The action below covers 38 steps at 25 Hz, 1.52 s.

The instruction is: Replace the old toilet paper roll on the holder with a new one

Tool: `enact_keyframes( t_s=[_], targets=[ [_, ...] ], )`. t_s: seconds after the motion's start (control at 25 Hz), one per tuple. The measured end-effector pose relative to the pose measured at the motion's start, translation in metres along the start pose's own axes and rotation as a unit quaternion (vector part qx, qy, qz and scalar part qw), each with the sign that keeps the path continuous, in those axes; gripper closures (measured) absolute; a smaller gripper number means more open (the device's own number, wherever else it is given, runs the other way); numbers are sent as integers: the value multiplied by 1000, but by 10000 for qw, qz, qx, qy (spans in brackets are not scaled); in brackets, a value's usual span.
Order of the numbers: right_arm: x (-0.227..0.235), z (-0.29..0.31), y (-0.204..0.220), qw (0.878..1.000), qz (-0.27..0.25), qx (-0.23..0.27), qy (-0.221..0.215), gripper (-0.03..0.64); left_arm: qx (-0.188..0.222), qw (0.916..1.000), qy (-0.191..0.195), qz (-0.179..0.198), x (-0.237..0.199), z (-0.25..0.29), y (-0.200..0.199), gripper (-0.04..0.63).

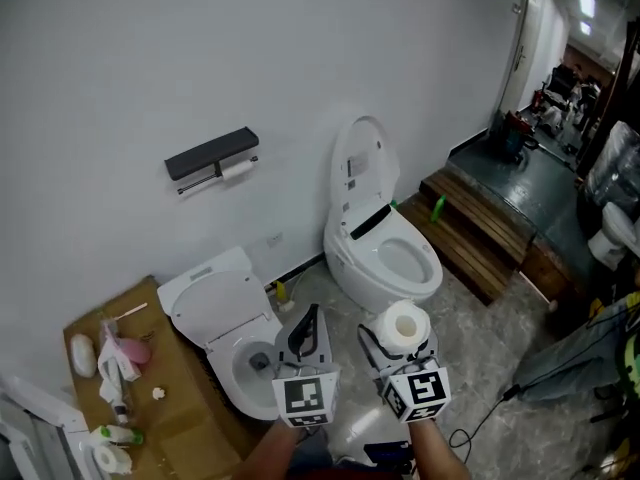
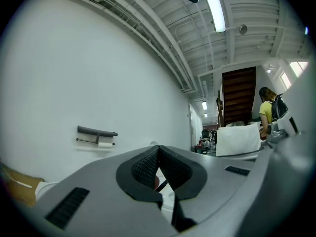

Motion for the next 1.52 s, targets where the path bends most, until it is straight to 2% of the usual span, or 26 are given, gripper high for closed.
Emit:
enact_keyframes(
  t_s=[0.32, 0.6, 1.0, 1.52],
  targets=[
    [-45, 116, -20, 9989, -57, 30, -468, 207, 148, 9988, -461, -43, -101, 40, -31, 580],
    [-65, 174, -26, 9976, -124, 71, -680, 207, 158, 9973, -721, -56, -153, 64, -36, 580],
    [-50, 243, -18, 9948, 30, 237, -990, 207, 247, 9944, -1029, -28, -180, 117, -33, 580],
    [33, 373, -4, 9834, 120, 312, -1783, 207, 385, 9824, -1821, 186, -185, 250, -34, 580]
  ],
)
Point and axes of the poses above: the fingertips, and each gripper's own axes: z forward along the fingers, x to its right, y out of its underside, the point moved 5 cm from there along -z, backward along the fingers, and after that the axes turned 14 degrees about -z, right-handed, at the moved point
